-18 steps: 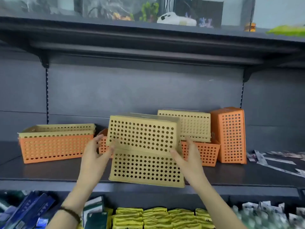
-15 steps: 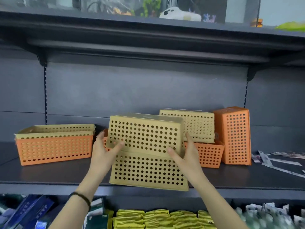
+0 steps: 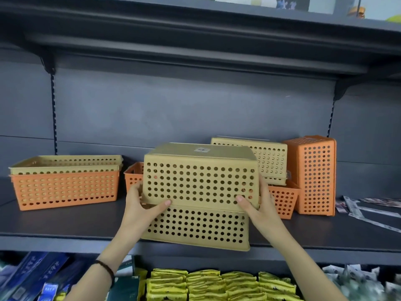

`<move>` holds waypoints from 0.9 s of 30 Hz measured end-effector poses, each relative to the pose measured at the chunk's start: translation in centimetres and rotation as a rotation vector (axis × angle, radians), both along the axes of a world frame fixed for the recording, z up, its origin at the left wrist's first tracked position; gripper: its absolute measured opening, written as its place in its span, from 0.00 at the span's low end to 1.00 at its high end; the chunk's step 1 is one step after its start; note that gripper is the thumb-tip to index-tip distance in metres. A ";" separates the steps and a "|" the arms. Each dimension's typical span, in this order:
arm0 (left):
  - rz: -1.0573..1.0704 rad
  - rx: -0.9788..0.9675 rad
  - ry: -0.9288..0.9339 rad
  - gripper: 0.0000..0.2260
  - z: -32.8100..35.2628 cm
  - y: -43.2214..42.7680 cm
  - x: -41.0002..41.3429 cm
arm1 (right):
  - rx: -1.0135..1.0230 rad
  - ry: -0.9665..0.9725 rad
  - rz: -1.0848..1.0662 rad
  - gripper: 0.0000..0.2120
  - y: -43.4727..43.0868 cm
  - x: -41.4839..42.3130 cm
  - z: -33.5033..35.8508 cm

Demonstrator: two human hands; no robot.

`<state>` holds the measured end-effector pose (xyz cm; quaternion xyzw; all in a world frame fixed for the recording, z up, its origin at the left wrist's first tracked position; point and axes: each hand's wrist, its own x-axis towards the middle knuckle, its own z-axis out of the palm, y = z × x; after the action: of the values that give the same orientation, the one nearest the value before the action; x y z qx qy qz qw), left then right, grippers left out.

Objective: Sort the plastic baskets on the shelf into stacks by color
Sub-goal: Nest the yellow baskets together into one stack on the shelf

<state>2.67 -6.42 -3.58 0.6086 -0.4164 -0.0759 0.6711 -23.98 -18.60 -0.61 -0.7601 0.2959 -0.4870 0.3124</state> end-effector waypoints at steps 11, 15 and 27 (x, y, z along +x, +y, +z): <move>0.042 0.060 0.018 0.34 -0.5 1.8 -0.9 | 0.134 0.013 0.217 0.47 0.5 -0.7 -2.0; 0.077 0.084 -0.007 0.31 -0.6 2.8 -1.5 | 0.183 -0.011 0.272 0.51 0.6 -1.2 -3.0; 0.133 0.073 0.030 0.28 -1.7 5.8 -1.6 | 0.161 0.009 0.267 0.37 1.8 -1.1 -2.5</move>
<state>1.03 -0.59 -5.24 0.6579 -0.3618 -0.0554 0.6582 -25.13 -16.81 -3.10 -0.7672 0.2319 -0.4124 0.4330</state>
